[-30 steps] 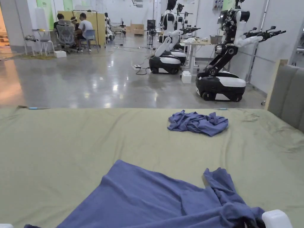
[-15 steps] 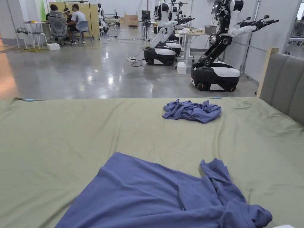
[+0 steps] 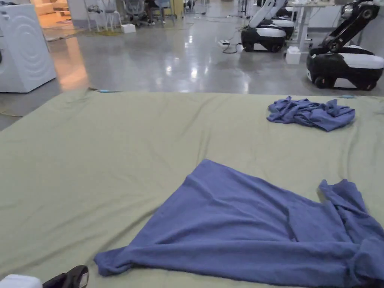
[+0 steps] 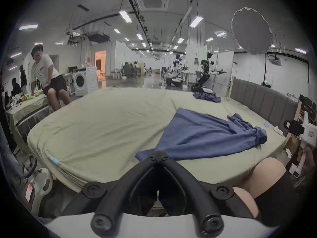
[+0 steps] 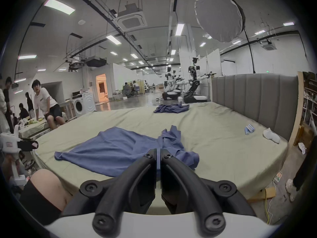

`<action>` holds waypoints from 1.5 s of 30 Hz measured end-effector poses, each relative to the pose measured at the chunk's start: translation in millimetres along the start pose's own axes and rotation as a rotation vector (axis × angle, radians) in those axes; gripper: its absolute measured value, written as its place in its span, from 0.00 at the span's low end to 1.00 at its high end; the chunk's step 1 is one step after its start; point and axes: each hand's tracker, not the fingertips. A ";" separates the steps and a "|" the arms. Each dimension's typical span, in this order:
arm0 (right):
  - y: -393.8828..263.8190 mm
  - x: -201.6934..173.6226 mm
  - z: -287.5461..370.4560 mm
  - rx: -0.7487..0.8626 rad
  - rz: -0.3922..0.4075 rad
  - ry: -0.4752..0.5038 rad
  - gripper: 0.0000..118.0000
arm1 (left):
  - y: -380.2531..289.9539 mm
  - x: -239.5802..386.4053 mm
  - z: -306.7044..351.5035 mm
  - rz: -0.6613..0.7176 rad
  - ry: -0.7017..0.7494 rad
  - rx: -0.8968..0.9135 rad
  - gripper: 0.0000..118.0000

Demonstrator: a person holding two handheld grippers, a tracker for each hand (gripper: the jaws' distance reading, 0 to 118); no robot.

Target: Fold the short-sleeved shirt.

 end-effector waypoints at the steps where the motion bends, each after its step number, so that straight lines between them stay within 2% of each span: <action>1: 0.5 -2.2 -1.5 -0.010 0.017 0.017 0.05 | -2.8 -2.0 -8.7 0.004 0.041 -0.008 0.00; 3: -2.9 -2.3 -3.6 -0.016 0.021 0.025 0.05 | 2.1 -19.3 -28.7 0.027 -0.009 -0.107 0.00; 4: -3.3 -1.9 -3.9 -0.017 0.025 0.032 0.05 | 1.9 -25.6 -42.9 0.089 -0.033 -0.133 0.00; 5: -3.2 -1.8 -4.9 -0.020 0.023 0.047 0.05 | 4.4 -32.9 -58.5 0.128 -0.030 -0.166 0.10; 6: -3.0 -1.5 -6.3 -0.024 0.023 0.054 0.05 | 9.7 -39.3 -73.3 0.155 -0.023 -0.207 0.44; 7: -3.9 -4.4 -6.0 -0.025 0.030 0.053 0.05 | 11.5 -45.8 -88.0 0.176 -0.028 -0.216 0.86; 8: -4.2 -4.9 -6.7 -0.029 0.033 0.054 0.05 | 11.8 -54.0 -104.7 0.144 -0.017 -0.244 1.00; 12: -4.0 -7.6 -6.9 -0.041 0.037 0.056 0.05 | 7.0 -63.6 -146.3 0.128 0.060 -0.292 1.00; 14: -4.8 -7.2 -7.3 -0.048 0.038 0.055 0.05 | -0.2 -65.6 -154.8 0.175 0.029 -0.336 1.00; 16: -6.7 -5.0 -7.0 -0.053 0.041 0.049 0.05 | -10.0 -59.9 -157.0 0.174 0.003 -0.340 0.91; 19: -9.1 -3.2 -10.1 -0.065 0.036 0.040 0.05 | -16.4 -26.6 -150.1 -0.089 0.086 -0.334 0.85; 20: -9.4 -2.7 -11.1 -0.068 0.029 0.039 0.05 | -22.9 -19.3 -146.6 -0.159 0.082 -0.318 0.76; 21: -9.6 -1.8 -11.8 -0.072 0.017 0.040 0.05 | -26.4 -16.1 -142.2 -0.158 0.060 -0.287 0.66; 22: -10.2 -1.4 -12.2 -0.072 0.010 0.039 0.05 | -16.5 -11.9 -137.4 -0.132 0.032 -0.284 0.51; 23: -10.8 -1.0 -12.6 -0.071 0.012 0.036 0.05 | -17.2 -8.3 -132.9 -0.125 0.021 -0.262 0.19; 24: -11.5 -1.1 -13.1 -0.073 0.020 0.034 0.05 | -22.3 -3.4 -129.6 -0.084 0.006 -0.262 0.05; 31: -11.0 9.3 -20.6 -0.119 0.029 0.052 0.05 | -1.9 -6.4 -106.5 -0.101 -0.001 -0.189 0.05; 35: 31.0 35.5 -60.3 -0.167 0.036 0.070 0.06 | 8.9 -5.0 -94.8 -0.154 -0.008 -0.150 0.05; 36: 43.4 43.0 -78.1 -0.205 0.030 0.067 0.12 | 8.1 -4.5 -92.7 -0.129 -0.027 -0.157 0.05; 37: 56.6 52.4 -102.1 -0.252 0.019 0.066 0.30 | 8.4 -4.3 -90.9 -0.125 -0.037 -0.157 0.05; 38: 66.3 59.6 -125.3 -0.256 0.026 0.069 0.69 | 15.9 1.1 -93.2 -0.124 -0.040 -0.157 0.05; 39: 71.6 69.5 -151.4 -0.268 0.031 0.111 0.92 | 17.2 3.4 -93.5 -0.125 -0.039 -0.156 0.05; 40: 77.8 78.0 -183.4 -0.321 0.038 0.132 0.98 | 17.1 4.9 -93.1 -0.113 -0.043 -0.158 0.05; 43: 82.6 88.9 -270.7 -0.462 0.075 0.119 0.98 | 14.4 1.0 -104.9 -0.113 -0.039 -0.159 0.05; 45: 74.9 96.3 -325.0 -0.575 0.026 0.118 0.94 | 13.4 3.4 -104.1 -0.112 -0.039 -0.163 0.05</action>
